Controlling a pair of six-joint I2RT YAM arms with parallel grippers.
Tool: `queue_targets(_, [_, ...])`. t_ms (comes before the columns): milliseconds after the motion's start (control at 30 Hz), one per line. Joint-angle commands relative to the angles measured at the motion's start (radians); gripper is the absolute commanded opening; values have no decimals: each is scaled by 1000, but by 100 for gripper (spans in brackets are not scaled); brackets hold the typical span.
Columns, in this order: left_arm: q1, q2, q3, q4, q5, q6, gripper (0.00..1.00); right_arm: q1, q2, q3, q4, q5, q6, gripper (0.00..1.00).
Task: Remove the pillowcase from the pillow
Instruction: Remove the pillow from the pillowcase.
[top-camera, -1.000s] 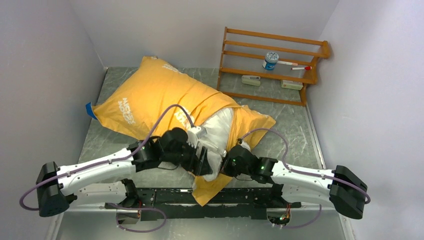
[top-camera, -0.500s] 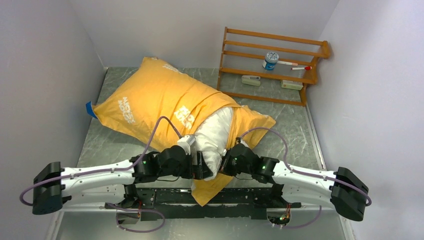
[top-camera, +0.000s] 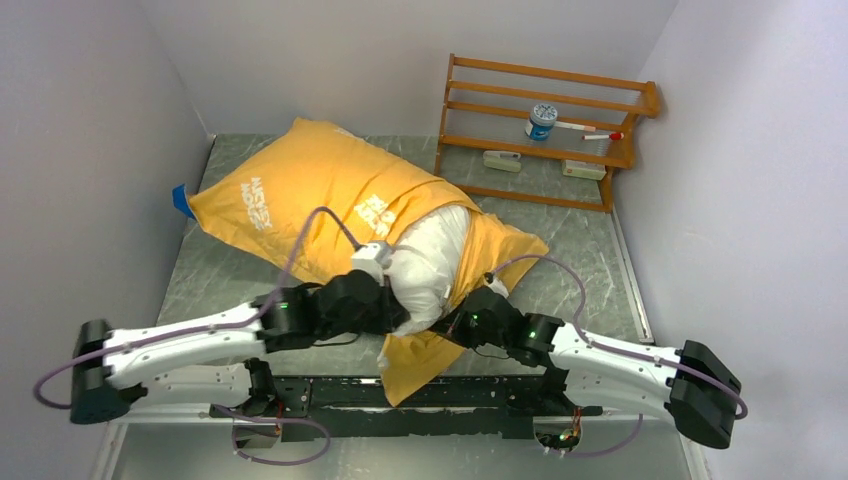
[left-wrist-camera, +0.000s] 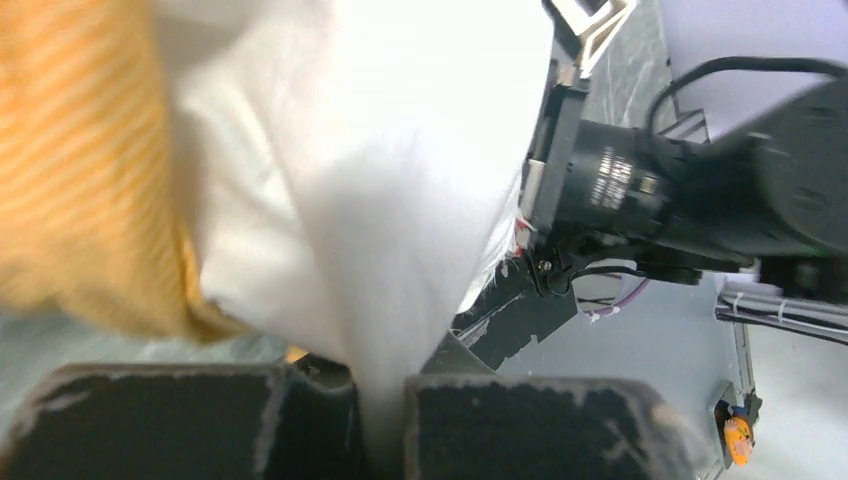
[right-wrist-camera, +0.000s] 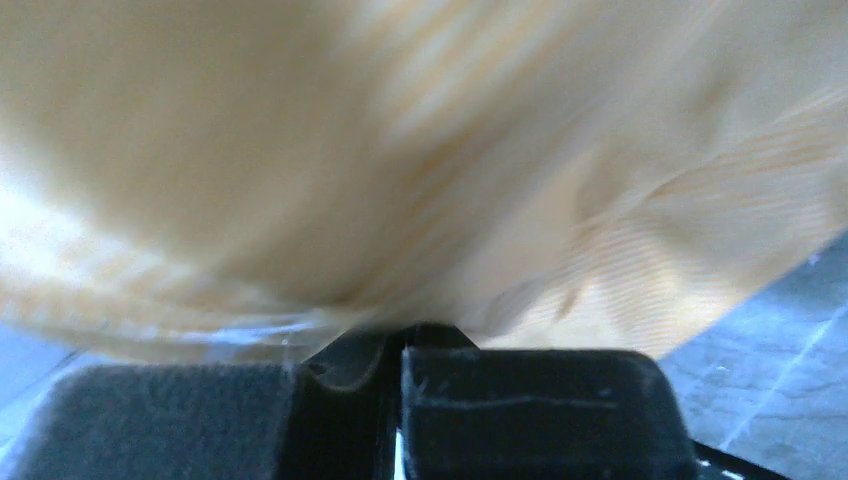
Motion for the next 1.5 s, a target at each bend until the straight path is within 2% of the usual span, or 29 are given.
queue_targets(0, [-2, -243, 120, -203, -223, 10, 5, -30, 36, -113, -30, 7, 55, 0])
queue_targets(167, [-1, -369, 124, -377, -258, -63, 5, -41, 106, -87, 21, -44, -20, 0])
queue_targets(300, [-1, -403, 37, -322, -214, -114, 5, -42, 116, 21, -7, -84, -173, 0])
queue_targets(400, [-1, -392, -6, -278, -185, -150, 5, -44, 84, 127, -159, -40, -232, 4])
queue_targets(433, [-1, -385, -14, -279, -180, -164, 5, -43, 63, 163, -221, -9, -250, 6])
queue_targets(467, [-1, -377, -18, -282, -178, -173, 5, -43, 40, 194, -276, 20, -264, 15])
queue_targets(533, [-1, -360, -17, -292, -187, -181, 5, -43, -19, 255, -388, 76, -287, 44])
queue_targets(600, [-1, -347, -10, -304, -199, -178, 5, -42, -84, 300, -461, 122, -316, 61])
queue_targets(733, [-1, -331, 8, -344, -223, -174, 5, -43, -176, 375, -534, 209, -353, 69])
queue_targets(867, [-1, -329, 13, -369, -227, -181, 5, -43, -153, 437, -502, 270, -402, 73])
queue_targets(933, [-1, -331, 10, -378, -228, -192, 5, -45, -98, 456, -437, 256, -443, 74])
queue_targets(1000, [-1, -340, 7, -387, -229, -209, 5, -49, -11, 484, -408, 253, -478, 68])
queue_targets(1033, [-1, -345, 5, -393, -229, -218, 5, -51, 40, 511, -440, 278, -467, 61])
queue_targets(1100, [-2, -364, -1, -399, -233, -231, 5, -53, 129, 557, -550, 372, -420, 37])
queue_targets(1133, [-1, -373, -2, -408, -237, -237, 5, -53, 154, 564, -595, 410, -400, 32])
queue_targets(1233, [-1, -404, -3, -442, -254, -255, 5, -60, 147, 516, -634, 454, -379, 30])
queue_targets(1333, [-1, -428, 0, -474, -281, -259, 5, -90, 57, 412, -594, 441, -380, 26])
queue_targets(1467, [-1, -441, 47, -565, -332, -271, 5, -244, -41, 299, -533, 331, -410, 23])
